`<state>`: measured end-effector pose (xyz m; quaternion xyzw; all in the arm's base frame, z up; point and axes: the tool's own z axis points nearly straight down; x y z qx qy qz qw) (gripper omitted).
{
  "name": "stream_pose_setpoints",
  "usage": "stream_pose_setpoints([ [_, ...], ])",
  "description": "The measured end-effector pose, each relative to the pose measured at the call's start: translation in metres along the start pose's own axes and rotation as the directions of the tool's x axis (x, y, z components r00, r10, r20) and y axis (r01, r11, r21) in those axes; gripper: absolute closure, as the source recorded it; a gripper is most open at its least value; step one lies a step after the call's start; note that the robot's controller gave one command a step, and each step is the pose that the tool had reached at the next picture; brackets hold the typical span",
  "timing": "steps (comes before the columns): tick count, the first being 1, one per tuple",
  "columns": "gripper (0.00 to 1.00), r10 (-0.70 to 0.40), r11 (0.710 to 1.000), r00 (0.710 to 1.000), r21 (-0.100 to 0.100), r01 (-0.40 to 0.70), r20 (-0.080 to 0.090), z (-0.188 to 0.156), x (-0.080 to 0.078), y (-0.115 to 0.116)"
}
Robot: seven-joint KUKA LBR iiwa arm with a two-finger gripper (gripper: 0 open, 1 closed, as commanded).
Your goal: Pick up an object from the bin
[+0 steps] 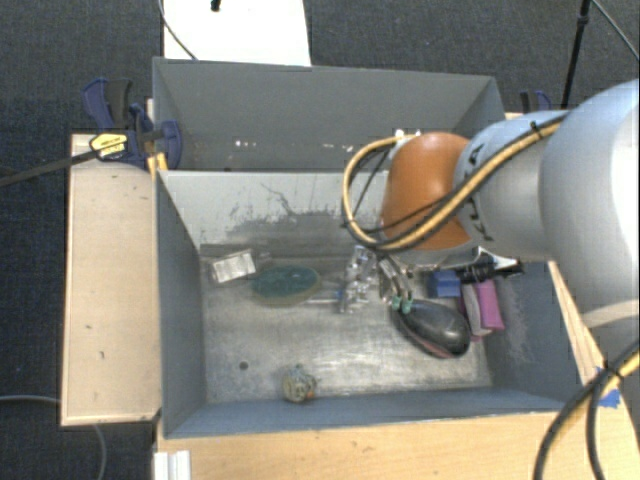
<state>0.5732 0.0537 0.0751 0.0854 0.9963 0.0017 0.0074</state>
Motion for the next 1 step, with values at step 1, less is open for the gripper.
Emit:
stream_pose_setpoints([
  [1,1.0,-0.234,0.972,0.972,0.001,0.234,-0.006,-0.163,0.0167,-0.0042],
])
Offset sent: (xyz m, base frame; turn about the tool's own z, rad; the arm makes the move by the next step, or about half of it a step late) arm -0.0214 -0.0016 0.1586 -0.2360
